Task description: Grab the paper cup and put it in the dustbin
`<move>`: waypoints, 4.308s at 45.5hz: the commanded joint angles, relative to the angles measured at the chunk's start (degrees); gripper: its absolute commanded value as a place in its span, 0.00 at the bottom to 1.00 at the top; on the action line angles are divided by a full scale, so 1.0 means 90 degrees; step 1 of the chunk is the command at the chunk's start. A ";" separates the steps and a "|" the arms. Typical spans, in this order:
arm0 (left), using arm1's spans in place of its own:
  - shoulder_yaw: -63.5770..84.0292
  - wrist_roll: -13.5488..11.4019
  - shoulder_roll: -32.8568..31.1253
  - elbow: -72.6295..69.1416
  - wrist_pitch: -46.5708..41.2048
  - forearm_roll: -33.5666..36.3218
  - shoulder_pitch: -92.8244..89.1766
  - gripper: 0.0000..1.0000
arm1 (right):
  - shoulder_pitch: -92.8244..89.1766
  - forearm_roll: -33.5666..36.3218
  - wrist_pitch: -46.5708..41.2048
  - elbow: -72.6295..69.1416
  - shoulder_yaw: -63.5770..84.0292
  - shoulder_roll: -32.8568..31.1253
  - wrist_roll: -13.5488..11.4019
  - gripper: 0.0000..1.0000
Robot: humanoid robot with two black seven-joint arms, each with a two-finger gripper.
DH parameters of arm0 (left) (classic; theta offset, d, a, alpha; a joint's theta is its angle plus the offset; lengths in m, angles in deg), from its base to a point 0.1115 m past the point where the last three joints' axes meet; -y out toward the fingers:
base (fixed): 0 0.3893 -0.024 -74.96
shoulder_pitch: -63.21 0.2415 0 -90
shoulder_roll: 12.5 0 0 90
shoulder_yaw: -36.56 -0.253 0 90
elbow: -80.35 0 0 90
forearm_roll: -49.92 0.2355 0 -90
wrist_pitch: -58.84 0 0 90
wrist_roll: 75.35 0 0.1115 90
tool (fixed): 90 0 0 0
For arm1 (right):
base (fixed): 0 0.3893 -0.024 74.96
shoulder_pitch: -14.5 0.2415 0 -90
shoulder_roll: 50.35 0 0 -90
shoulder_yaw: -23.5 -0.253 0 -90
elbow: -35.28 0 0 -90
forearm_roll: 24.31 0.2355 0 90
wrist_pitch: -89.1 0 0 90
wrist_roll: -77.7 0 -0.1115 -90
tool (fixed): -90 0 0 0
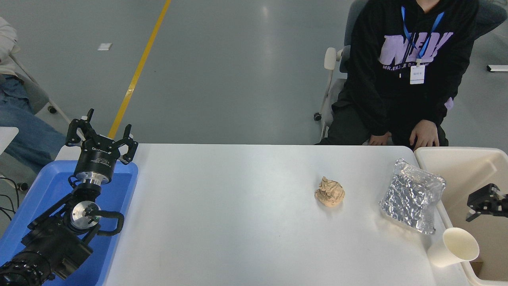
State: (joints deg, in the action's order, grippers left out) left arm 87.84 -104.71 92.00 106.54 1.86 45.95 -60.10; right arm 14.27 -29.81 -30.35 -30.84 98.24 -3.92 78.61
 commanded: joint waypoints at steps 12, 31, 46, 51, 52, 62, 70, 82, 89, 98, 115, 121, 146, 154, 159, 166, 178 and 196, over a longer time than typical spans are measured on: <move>0.0006 0.0000 0.0000 0.0000 -0.0006 0.0001 0.0000 0.99 | -0.1790 -0.0003 0.2247 0.0354 -0.1049 -0.0002 0.0006 1.00; -0.0004 0.0000 0.0000 0.0000 -0.0006 0.0001 0.0000 0.99 | -0.1888 -0.0013 0.2267 0.0354 -0.1147 -0.0022 0.0006 0.94; 0.0006 0.0000 0.0000 0.0000 -0.0006 0.0001 0.0000 0.99 | -0.1868 0.0094 0.2189 0.0286 -0.1352 -0.0207 0.0006 0.08; 0.0006 0.0000 0.0000 0.0000 -0.0006 0.0001 0.0000 0.99 | -0.1868 0.0104 0.2189 0.0276 -0.1430 -0.0207 0.0006 0.00; 0.0006 0.0000 0.0000 0.0000 -0.0006 0.0001 0.0000 0.99 | -0.1868 0.0104 0.2189 0.0276 -0.1449 -0.0207 0.0006 0.00; -0.0004 0.0000 0.0000 0.0000 -0.0006 0.0001 0.0000 0.99 | -0.1839 0.0104 0.2052 0.0208 -0.1567 -0.0373 0.0025 0.00; 0.0006 0.0000 0.0000 0.0000 -0.0006 0.0001 0.0000 0.99 | -0.1771 0.0104 0.2033 0.0198 -0.1596 -0.0481 0.0035 0.00; 0.0006 0.0000 0.0000 0.0000 -0.0006 0.0001 0.0000 0.99 | -0.0483 0.0065 -0.0279 0.0051 -0.1382 -0.1037 0.0035 0.00; 0.0006 0.0000 0.0000 0.0000 0.0003 0.0001 0.0000 0.99 | 0.0825 0.0065 -0.1638 0.0051 -0.0797 -0.1164 0.0035 0.00; 0.0006 0.0000 0.0000 0.0000 0.0003 0.0001 0.0000 0.99 | 0.2593 -0.0003 -0.1727 0.0061 0.0239 -0.1048 0.0016 0.00; -0.0004 0.0000 0.0000 0.0000 0.0003 0.0001 0.0000 0.99 | 0.4196 0.0075 -0.1727 0.0353 0.1733 -0.0578 0.0015 0.00; 0.0006 0.0000 0.0000 0.0000 -0.0006 0.0010 0.0000 0.99 | 0.4235 0.0114 -0.1727 0.0813 0.1861 -0.0705 0.0015 0.00; 0.0006 0.0000 0.0000 0.0000 -0.0006 0.0001 0.0000 0.99 | 0.0956 0.1568 0.2344 0.1037 0.0593 -0.1487 0.0015 0.00; 0.0006 0.0000 0.0000 0.0000 -0.0006 0.0001 0.0000 0.99 | -0.1231 0.1579 0.2618 0.1964 -0.0979 -0.1311 0.0006 0.00; 0.0006 0.0000 0.0000 0.0000 -0.0006 0.0001 0.0000 0.99 | -0.2598 0.1569 0.2657 0.2706 -0.2082 -0.0912 -0.0014 0.00; 0.0006 0.0000 0.0000 0.0000 -0.0006 0.0001 0.0000 0.99 | -0.4074 0.1569 0.2658 0.4063 -0.3099 -0.0218 -0.0014 0.00; -0.0004 0.0000 0.0000 0.0000 -0.0006 0.0001 0.0000 0.99 | -0.5237 0.1559 0.2658 0.5832 -0.3608 0.0934 -0.0014 0.00; 0.0006 0.0000 -0.0009 0.0000 -0.0006 0.0001 0.0000 0.99 | -0.6029 0.1588 0.3057 0.6975 -0.3735 0.1755 -0.0141 0.00</move>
State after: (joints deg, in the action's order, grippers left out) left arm 87.88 -104.71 91.98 106.54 1.80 45.96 -60.10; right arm -35.18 -15.67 -6.14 26.13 66.00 7.89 78.41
